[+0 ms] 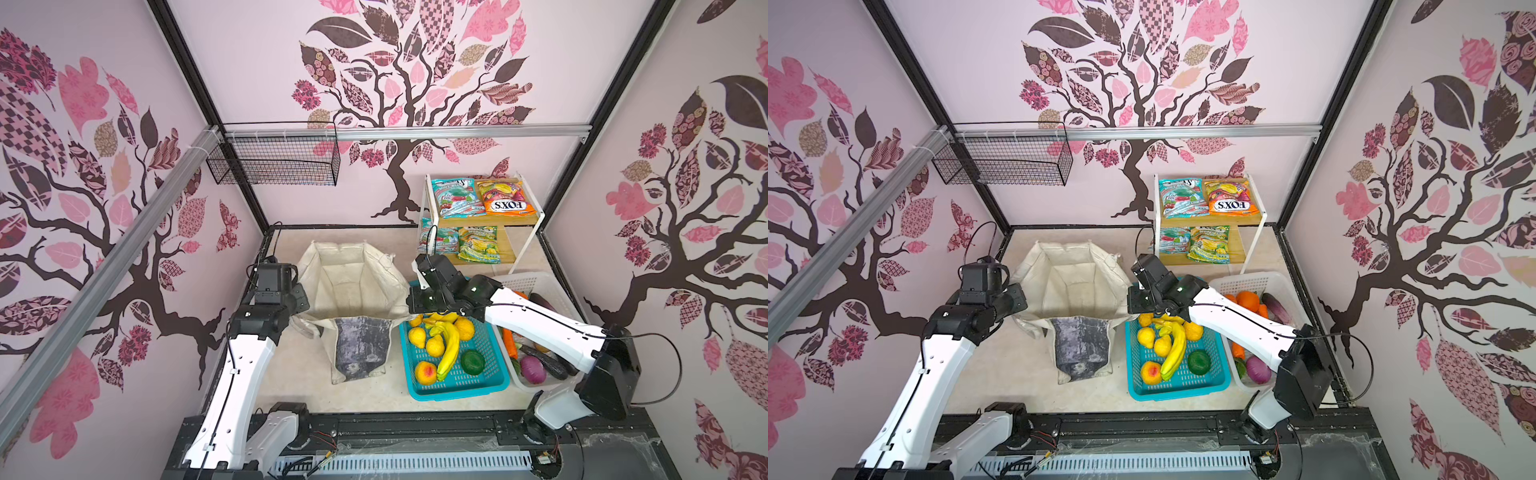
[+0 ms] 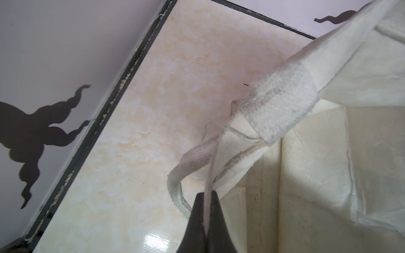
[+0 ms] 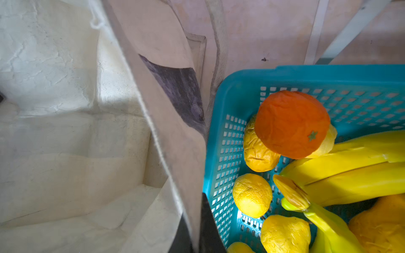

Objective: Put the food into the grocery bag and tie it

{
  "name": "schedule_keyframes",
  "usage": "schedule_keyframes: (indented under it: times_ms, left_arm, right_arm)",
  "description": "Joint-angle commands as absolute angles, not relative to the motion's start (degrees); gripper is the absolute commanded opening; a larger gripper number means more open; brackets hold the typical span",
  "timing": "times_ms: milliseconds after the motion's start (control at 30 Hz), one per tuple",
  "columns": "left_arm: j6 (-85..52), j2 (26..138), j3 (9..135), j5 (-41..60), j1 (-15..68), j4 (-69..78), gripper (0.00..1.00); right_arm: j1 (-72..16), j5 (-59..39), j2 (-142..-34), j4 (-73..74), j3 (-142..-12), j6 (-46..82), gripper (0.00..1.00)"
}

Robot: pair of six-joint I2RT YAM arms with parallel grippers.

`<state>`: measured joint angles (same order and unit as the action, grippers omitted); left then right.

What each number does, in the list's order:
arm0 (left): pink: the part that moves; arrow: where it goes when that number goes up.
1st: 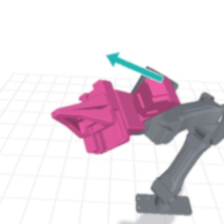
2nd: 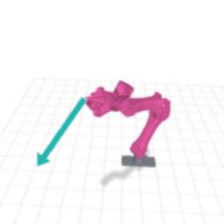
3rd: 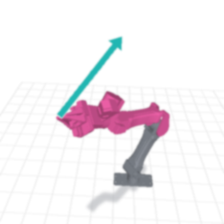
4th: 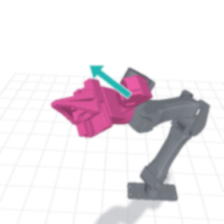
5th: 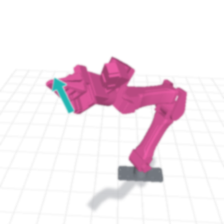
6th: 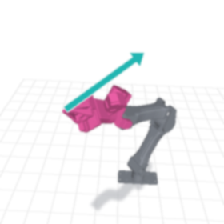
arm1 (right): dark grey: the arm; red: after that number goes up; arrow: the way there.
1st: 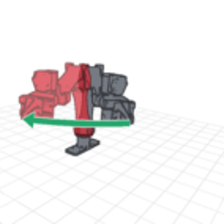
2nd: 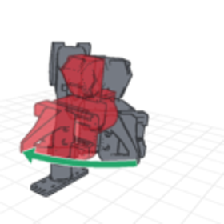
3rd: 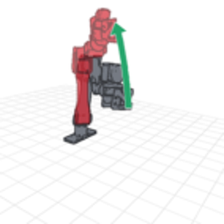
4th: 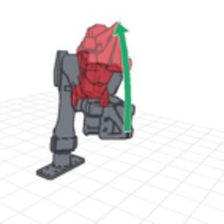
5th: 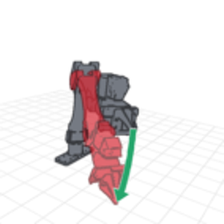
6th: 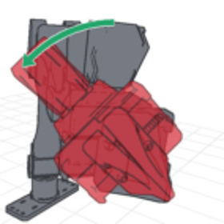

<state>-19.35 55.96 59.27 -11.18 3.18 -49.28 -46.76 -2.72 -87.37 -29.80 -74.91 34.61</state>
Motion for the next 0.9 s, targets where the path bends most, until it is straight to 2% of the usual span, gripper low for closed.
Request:
schedule_keyframes:
  times_ms: [0,167,267,400,533,633,667,700,733,767,867]
  left_arm:
    - [-17.79,53.12,56.71,-6.67,2.85,-44.72,0.0]
    - [-17.26,48.89,52.3,-4.41,2.9,-41.58,0.0]
    - [-17.07,49.03,51.29,1.97,2.9,-40.02,0.0]
    - [-17.31,49.92,51.32,2.88,2.9,-40.16,0.05]
    - [-17.5,50.28,51.5,1.67,2.9,-41.04,0.06]
    - [-17.63,49.6,51.18,1.25,2.85,-40.96,0.13]
    - [-17.67,49.55,51.2,1.02,2.9,-40.92,0.18]
    - [-17.75,49.55,51.12,0.75,2.88,-41.02,0.25]
    - [-17.75,49.63,51.11,0.42,2.87,-41.13,0.33]
    - [-17.67,49.74,51.15,0.26,2.9,-41.3,0.34]
    - [-17.62,49.72,51.24,-0.49,2.89,-41.59,0.35]
  right_arm:
    - [-46.61,-3.95,-84.42,-29.37,-74.48,35.13,0.0]
    - [-46.67,-7.02,-82.17,-22.01,-69.25,36.78,0.1]
    - [-46.65,-7.87,-81.42,-19.95,-68.42,36.89,0.23]
    - [-46.59,-8.42,-79.14,-17.31,-66.81,37.37,0.46]
    - [-46.65,-8.07,-75.54,-14.47,-64.72,37.28,0.57]
    - [-46.6,-5.99,-73.25,-14.96,-63.84,36.77,0.69]
    - [-46.62,-4.98,-72.55,-15.61,-63.72,36.53,0.73]
    - [-46.61,-4.02,-72.07,-16.45,-63.85,36.32,0.86]
    - [-46.62,-2.8,-71.44,-17.2,-63.94,35.88,0.93]
    - [-46.61,-1.62,-70.92,-17.92,-64.32,35.34,0.99]
    - [-46.64,0.54,-69.67,-19.36,-65.75,32.89,1.0]
